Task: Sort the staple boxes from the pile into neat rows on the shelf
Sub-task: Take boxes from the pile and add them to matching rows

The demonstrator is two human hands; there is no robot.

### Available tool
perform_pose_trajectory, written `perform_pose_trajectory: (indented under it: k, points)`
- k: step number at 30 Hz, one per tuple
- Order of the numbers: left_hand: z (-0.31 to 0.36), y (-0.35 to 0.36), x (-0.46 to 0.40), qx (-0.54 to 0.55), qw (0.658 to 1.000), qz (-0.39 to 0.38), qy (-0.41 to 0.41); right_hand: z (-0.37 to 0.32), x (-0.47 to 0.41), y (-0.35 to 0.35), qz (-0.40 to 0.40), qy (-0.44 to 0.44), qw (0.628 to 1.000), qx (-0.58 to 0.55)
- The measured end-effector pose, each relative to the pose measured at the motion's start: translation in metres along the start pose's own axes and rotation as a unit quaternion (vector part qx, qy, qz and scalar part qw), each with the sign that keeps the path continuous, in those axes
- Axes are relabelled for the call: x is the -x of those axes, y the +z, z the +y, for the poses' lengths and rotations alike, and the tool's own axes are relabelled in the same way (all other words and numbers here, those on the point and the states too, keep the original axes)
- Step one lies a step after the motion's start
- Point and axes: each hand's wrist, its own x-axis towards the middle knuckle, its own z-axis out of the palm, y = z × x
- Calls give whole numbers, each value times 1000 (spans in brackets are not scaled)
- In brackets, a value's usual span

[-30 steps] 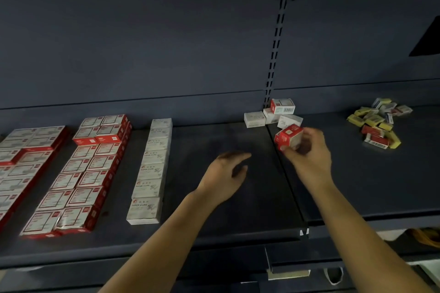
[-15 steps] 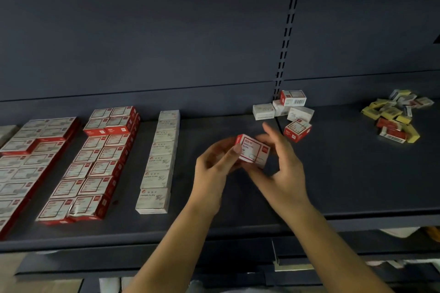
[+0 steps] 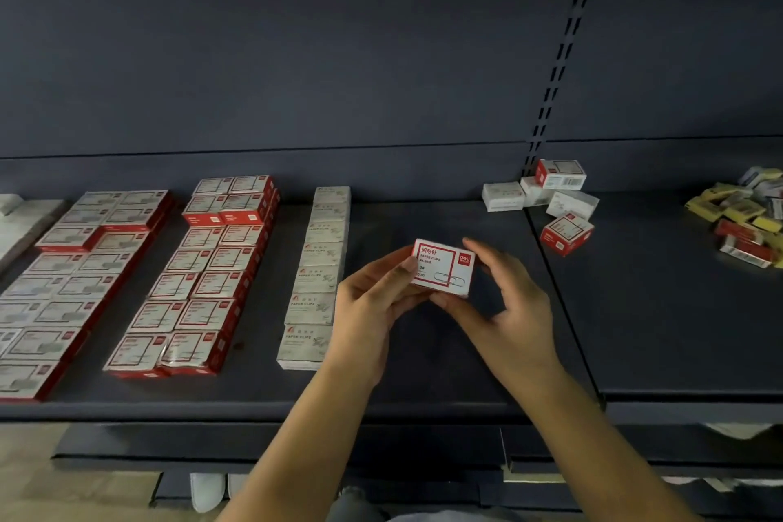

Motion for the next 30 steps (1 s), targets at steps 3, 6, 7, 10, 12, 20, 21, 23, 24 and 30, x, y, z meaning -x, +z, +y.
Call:
perform_pose_trajectory:
  k: [3, 6, 7, 10, 12, 20, 21, 23, 24, 30]
  points:
    - [12, -22, -2, -86, 996, 4, 31, -7, -6, 12, -20, -18, 999, 20]
    - [33, -53, -4, -247, 955, -37, 159, -17, -13, 27, -34, -25, 999, 27]
    - [40, -64, -6, -324, 921, -75, 201, -22, -15, 33, -38, -27, 999, 26]
    - [62, -89, -11, -582, 744, -140, 297, -39, -23, 52, -56, -66, 996, 20]
    - [75, -101, -13, -677, 636, -123, 350, -49, -26, 67, -73, -100, 992, 15]
    - [107, -160, -11, -708, 568, -150, 393, -84, -28, 126, -153, -87, 984, 22]
    - [111, -168, -13, -711, 567, -150, 388, -89, -29, 133, -170, -79, 982, 34]
    - [120, -184, -19, -719, 564, -151, 377, -101, -34, 144, -219, -40, 972, 78]
    - [125, -191, -23, -723, 565, -149, 370, -107, -36, 148, -257, -21, 961, 98]
    - [142, -230, -60, -731, 605, -113, 294, -128, -52, 174, -329, -5, 920, 214]
